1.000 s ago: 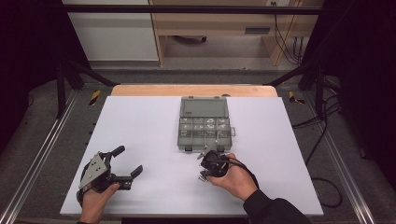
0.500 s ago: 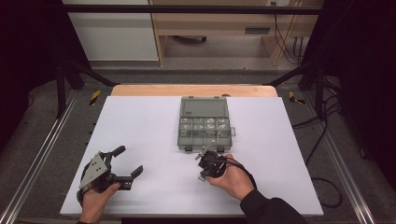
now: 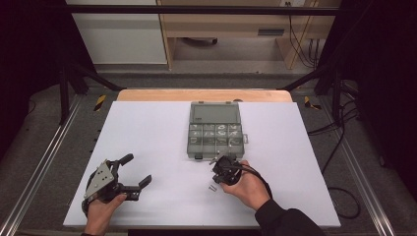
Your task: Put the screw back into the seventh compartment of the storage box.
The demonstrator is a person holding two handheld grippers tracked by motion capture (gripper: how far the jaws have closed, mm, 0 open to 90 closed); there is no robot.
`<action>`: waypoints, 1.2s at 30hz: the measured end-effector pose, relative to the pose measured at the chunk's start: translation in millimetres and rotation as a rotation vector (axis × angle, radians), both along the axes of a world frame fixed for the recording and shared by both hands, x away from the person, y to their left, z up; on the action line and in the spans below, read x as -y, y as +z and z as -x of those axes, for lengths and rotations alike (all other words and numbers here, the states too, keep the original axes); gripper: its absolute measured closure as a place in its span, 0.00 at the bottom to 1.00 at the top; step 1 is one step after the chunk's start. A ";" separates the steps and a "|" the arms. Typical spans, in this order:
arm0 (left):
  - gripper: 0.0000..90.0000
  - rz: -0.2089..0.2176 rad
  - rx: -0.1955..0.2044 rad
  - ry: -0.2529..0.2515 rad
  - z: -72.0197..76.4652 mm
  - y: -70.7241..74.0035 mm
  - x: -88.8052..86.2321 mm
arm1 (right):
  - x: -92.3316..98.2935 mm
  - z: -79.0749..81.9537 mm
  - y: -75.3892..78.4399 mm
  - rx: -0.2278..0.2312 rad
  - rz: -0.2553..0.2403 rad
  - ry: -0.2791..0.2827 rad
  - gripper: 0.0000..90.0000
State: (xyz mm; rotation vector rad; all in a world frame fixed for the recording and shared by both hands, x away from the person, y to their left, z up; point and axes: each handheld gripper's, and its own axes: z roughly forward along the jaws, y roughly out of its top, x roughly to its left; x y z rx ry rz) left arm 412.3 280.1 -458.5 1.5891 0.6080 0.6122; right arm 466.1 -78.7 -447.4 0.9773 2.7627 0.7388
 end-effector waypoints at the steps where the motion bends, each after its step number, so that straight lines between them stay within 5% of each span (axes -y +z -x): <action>1: 0.02 0.001 -0.001 -0.001 -0.1 -0.1 0.1 | 2.2 -0.8 0.8 0.009 0.003 0.001 0.98; 36: 0.02 -0.014 0.004 0.014 -0.7 -1.5 4.8 | 25.8 -15.3 27.6 0.121 -0.102 -0.111 0.97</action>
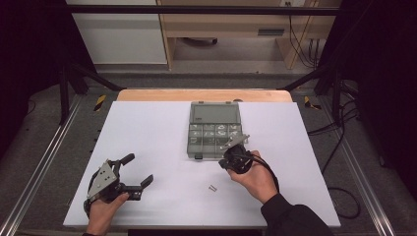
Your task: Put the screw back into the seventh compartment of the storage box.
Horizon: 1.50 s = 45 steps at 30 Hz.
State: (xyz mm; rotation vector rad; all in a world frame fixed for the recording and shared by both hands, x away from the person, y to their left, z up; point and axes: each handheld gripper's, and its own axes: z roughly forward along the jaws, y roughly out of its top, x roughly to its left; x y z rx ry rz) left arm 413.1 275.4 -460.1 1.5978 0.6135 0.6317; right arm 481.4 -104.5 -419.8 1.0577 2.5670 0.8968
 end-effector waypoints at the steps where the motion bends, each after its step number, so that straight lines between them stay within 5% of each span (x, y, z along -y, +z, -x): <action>1: 0.02 0.000 0.000 0.000 0.0 0.0 0.0 | 0.0 0.0 0.0 0.000 0.000 0.000 0.97; 7: 0.02 -0.007 0.002 -0.003 0.7 0.1 0.8 | 5.3 -4.8 13.7 0.046 -0.056 -0.018 0.98; 17: 0.02 -0.007 0.000 -0.002 0.4 0.1 0.0 | 6.2 -18.8 26.9 0.081 -0.082 -0.031 0.97; 29: 0.02 -0.008 0.001 0.001 0.4 0.3 -0.4 | 3.9 -41.2 35.2 0.072 -0.043 -0.063 0.97; 45: 0.02 -0.015 -0.001 -0.003 0.1 0.1 -0.2 | -2.0 -59.2 18.3 0.027 0.018 -0.090 0.97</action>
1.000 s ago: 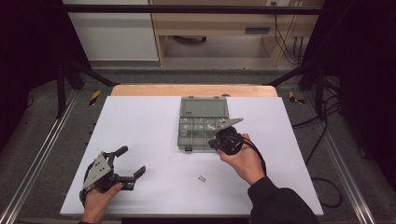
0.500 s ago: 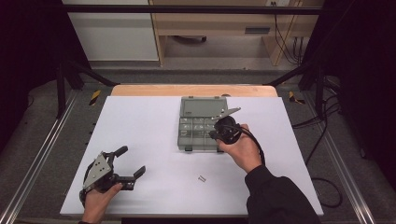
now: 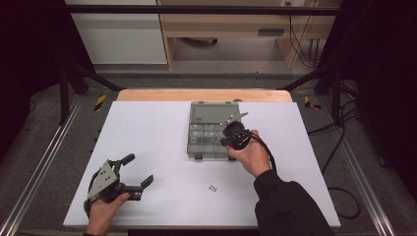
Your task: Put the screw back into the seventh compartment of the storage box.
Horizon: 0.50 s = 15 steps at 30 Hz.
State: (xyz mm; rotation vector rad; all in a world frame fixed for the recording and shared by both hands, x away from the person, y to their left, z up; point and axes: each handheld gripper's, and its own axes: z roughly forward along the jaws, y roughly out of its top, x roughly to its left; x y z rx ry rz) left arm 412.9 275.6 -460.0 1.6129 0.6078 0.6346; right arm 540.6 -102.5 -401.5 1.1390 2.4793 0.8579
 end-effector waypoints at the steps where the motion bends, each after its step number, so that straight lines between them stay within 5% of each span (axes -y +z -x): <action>1: 0.02 0.000 0.000 0.000 0.0 0.0 0.0 | -0.5 -1.6 -2.4 0.002 0.010 0.009 0.97; 10: 0.02 -0.002 -0.004 -0.004 -0.2 -0.4 0.4 | -6.5 -11.0 -14.3 -0.033 0.043 -0.011 0.97; 15: 0.02 0.001 -0.004 -0.005 -0.3 -0.6 1.0 | -2.4 -12.3 -11.2 -0.008 0.014 -0.056 0.68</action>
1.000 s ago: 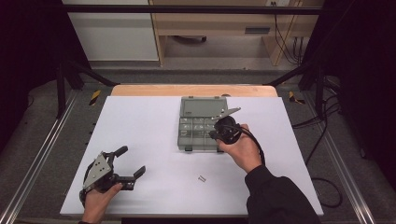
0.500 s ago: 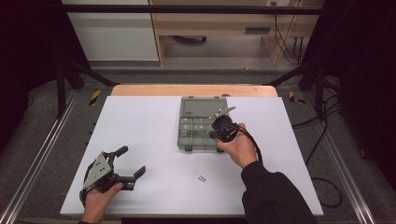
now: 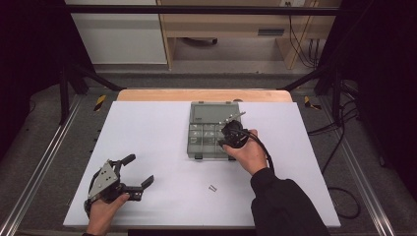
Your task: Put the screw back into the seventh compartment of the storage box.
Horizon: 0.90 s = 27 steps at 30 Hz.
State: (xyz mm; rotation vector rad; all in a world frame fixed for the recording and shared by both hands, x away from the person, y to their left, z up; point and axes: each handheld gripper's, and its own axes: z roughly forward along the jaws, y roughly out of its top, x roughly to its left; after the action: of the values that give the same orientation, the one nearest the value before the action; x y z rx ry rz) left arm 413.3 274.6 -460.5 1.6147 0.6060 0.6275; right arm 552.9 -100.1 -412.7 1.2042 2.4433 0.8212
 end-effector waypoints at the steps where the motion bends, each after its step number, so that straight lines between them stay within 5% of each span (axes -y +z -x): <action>1: 0.02 0.000 -0.001 0.000 0.0 0.0 0.0 | 1.3 1.1 1.9 0.015 -0.005 0.003 0.63; 3: 0.02 0.003 0.002 0.000 -0.2 -0.2 0.2 | 3.1 2.0 3.6 0.037 -0.007 0.022 0.60; 9: 0.02 0.002 0.001 0.002 0.5 0.1 0.1 | 6.7 15.5 16.3 0.112 -0.012 0.010 0.24; 13: 0.02 0.006 0.003 0.002 0.3 0.0 -0.1 | 10.3 25.4 18.6 0.150 -0.005 0.021 0.12; 27: 0.02 0.005 0.003 -0.001 0.9 0.2 -0.2 | 11.3 69.7 13.1 0.154 0.007 0.135 0.10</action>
State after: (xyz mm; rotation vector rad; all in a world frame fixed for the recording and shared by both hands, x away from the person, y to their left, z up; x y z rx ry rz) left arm 412.4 274.9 -460.4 1.6092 0.6036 0.6274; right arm 483.2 -111.4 -399.6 0.9440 2.4188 0.9058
